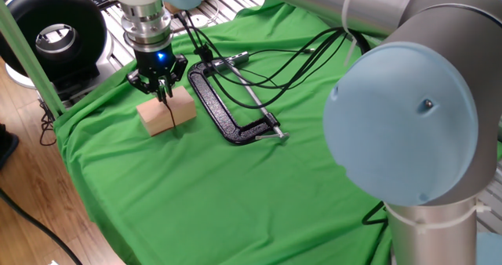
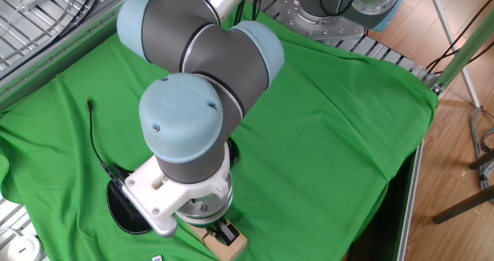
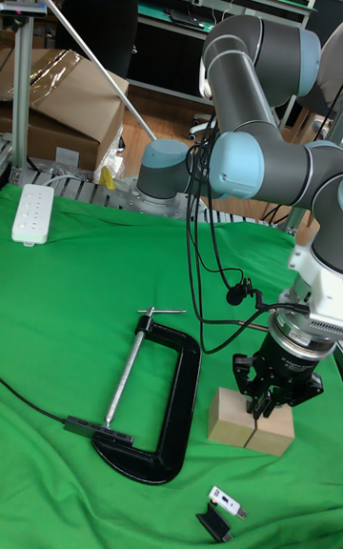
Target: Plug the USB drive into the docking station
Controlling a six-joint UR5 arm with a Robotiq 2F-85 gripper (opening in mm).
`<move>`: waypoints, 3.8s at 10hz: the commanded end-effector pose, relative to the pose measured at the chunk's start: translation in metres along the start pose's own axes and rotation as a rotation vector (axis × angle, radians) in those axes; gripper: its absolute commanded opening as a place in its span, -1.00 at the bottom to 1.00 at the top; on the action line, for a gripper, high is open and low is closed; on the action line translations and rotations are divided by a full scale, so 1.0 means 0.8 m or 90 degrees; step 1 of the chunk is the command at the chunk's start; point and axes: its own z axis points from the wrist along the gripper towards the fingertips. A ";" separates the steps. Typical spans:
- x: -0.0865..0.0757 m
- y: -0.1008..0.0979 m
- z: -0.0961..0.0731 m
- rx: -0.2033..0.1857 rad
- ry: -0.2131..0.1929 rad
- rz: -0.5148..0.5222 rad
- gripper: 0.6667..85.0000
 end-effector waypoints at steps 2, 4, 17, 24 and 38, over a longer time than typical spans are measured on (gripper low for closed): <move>-0.002 0.002 0.003 -0.006 -0.003 0.005 -0.34; -0.002 0.002 0.006 -0.006 -0.003 0.006 -0.35; 0.004 0.002 0.004 -0.005 0.003 0.011 -0.43; 0.003 0.000 0.004 0.002 0.002 0.021 -0.91; -0.001 -0.051 -0.113 0.016 0.023 -0.119 -0.98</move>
